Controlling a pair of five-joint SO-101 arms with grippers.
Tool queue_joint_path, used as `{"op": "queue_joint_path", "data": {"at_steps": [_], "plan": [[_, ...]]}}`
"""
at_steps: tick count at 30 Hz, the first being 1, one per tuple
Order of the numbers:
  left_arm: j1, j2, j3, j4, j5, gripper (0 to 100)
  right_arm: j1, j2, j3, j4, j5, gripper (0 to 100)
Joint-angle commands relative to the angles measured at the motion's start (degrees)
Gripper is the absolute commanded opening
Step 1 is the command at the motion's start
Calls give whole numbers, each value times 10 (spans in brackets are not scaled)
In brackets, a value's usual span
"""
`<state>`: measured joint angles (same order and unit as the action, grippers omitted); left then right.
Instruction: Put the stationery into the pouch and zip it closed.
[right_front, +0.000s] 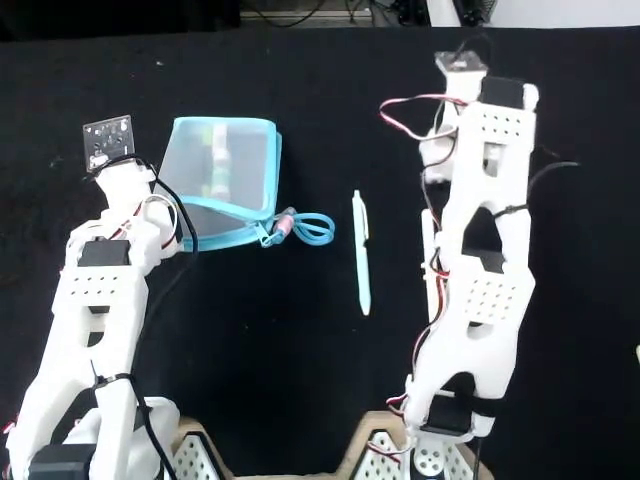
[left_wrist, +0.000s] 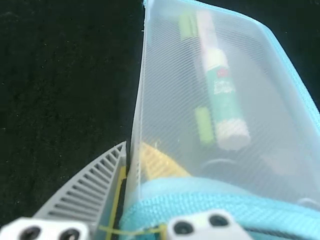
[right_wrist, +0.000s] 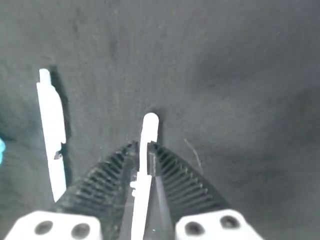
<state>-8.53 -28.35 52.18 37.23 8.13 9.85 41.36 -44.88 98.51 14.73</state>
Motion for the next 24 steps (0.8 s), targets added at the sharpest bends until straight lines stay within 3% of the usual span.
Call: {"op": "queue_joint_path", "data": {"at_steps": [1,10,21,24], "plan": [[-10,13,11,17,10,30,1,19,17,-38,-40,12],[-10,13,11,17,9,30,-22,38,27,-23,-25,195],[-10,13,11,17,9,30,-15,154,-28,-40,-22,183],[-10,13,11,17,9,30,-10,182,-57,-38,4,105]]}}
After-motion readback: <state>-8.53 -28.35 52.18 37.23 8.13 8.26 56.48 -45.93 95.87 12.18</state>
